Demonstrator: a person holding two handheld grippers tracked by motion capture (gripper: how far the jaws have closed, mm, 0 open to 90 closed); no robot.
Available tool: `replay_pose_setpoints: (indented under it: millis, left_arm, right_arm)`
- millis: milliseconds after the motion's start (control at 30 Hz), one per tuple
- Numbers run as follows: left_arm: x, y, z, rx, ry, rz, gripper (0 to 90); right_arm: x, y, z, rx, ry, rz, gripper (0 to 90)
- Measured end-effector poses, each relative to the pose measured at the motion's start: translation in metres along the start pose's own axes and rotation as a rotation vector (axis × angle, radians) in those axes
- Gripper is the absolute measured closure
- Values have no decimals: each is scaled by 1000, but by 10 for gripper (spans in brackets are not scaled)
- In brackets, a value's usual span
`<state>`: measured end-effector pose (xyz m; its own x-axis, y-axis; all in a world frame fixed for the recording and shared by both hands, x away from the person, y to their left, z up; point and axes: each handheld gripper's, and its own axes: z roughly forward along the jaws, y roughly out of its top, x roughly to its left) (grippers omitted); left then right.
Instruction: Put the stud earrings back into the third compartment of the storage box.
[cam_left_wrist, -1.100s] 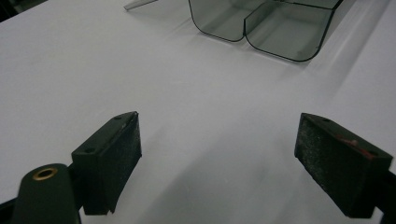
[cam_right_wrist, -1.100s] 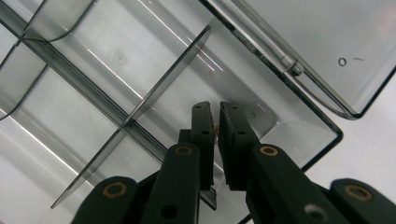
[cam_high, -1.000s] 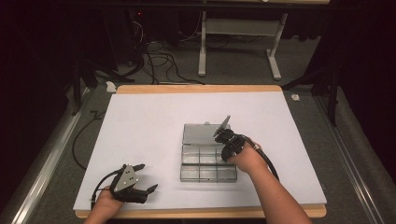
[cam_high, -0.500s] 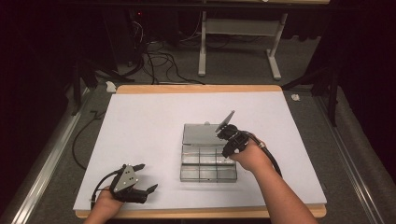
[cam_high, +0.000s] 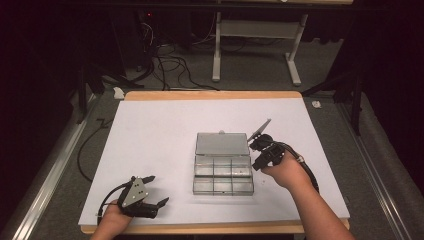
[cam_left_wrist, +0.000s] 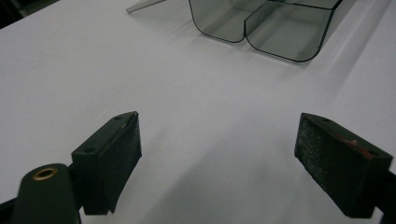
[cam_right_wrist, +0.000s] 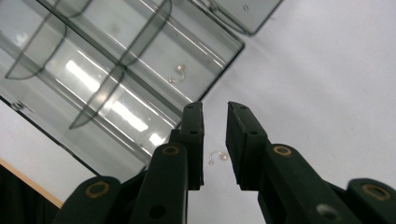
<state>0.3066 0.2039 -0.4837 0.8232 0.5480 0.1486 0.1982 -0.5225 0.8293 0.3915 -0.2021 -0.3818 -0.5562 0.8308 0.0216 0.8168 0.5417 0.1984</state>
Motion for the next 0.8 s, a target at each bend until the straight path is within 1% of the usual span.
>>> replay_pose_setpoints:
  millis: [133, 167, 267, 367, 400, 500, 567, 667, 767, 800]
  left_arm:
    - [0, 0, 1, 5, 1, -5, 154]
    - [0, 0, 0, 4, 1, -2, 154]
    - [0, 0, 0, 0, 0, -4, 154]
    - [1, 0, 1, 6, 0, -4, 154]
    - [0, 0, 0, 3, 0, -2, 154]
    - [1, 0, 0, 1, -4, -6, 154]
    - [1, 0, 1, 7, -5, -11, 154]
    - [0, 0, 0, 0, -3, -1, 154]
    - [1, 0, 1, 7, -5, -11, 154]
    - [1, 0, 1, 9, -3, -10, 154]
  right_arm:
    - [-3, -7, 2, 6, -4, 5, 776]
    - [-4, -9, 2, 8, -4, 13, 774]
    - [-6, -15, 7, 14, 4, 21, 773]
    - [-8, -18, 10, 19, 8, 27, 772]
    - [-8, -19, 11, 25, 10, 37, 773]
    - [-9, -22, 16, 30, 12, 27, 772]
    - [-9, -23, 19, 33, 13, 34, 771]
    - [-9, -26, 24, 36, 19, 36, 770]
    - [-9, -27, 28, 44, 27, 34, 769]
    - [-8, -27, 29, 50, 27, 49, 769]
